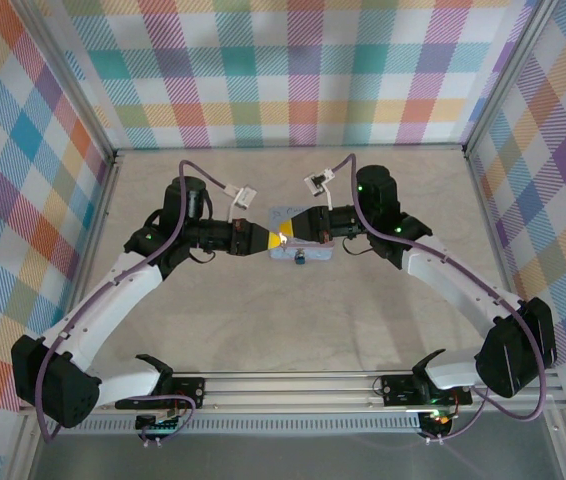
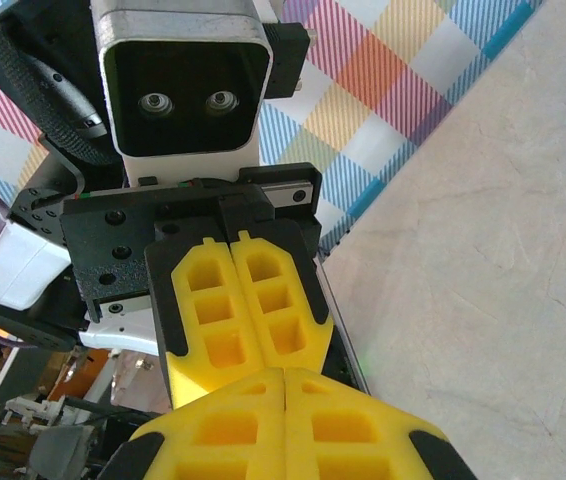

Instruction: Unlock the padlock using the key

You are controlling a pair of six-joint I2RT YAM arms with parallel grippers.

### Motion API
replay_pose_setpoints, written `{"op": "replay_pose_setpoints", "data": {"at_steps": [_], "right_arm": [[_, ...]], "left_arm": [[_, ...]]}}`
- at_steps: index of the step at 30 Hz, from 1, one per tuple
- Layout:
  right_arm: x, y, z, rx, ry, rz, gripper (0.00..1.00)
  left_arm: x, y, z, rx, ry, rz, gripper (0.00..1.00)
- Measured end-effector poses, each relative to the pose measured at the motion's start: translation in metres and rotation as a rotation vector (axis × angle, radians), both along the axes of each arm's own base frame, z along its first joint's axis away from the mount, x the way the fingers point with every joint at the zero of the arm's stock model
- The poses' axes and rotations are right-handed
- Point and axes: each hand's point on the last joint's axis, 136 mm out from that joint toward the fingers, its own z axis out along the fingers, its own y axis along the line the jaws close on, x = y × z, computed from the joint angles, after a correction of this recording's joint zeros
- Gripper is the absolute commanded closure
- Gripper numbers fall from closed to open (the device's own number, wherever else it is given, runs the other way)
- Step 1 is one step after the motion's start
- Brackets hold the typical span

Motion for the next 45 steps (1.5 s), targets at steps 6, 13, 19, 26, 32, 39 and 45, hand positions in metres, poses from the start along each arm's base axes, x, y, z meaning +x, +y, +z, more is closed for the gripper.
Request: {"op": "replay_pose_setpoints", "data": {"at_steps": [6, 13, 19, 26, 32, 39, 45], "right_arm": [[0.002, 0.002, 0.000, 0.004, -0.005, 0.003, 1.00], [0.004, 0.002, -0.001, 0.001, -0.009, -0.009, 1.00], [0.007, 0.001, -0.004, -0.012, -0.014, -0.027, 1.00], [0.009, 0.001, -0.007, -0.022, -0.021, -0.039, 1.00], [0.009, 0.001, -0.003, -0.010, -0.034, -0.044, 1.00], [0.010, 0.002, 0.000, 0.015, -0.038, -0.048, 1.00], [0.011, 0.002, -0.001, 0.024, -0.033, -0.051, 1.00]], "left_arm": [[0.001, -0.002, 0.001, -0.009, -0.007, 0.001, 0.89], [0.001, -0.002, 0.000, -0.008, -0.006, 0.001, 0.82], [0.002, -0.002, -0.001, -0.005, -0.008, 0.009, 0.77], [0.006, -0.002, 0.001, -0.010, -0.008, 0.030, 0.78], [0.009, -0.003, 0.003, -0.024, -0.002, 0.037, 0.80], [0.013, -0.006, -0.001, -0.022, 0.017, 0.045, 0.74], [0.016, -0.007, -0.003, -0.015, 0.021, 0.056, 0.86]]}}
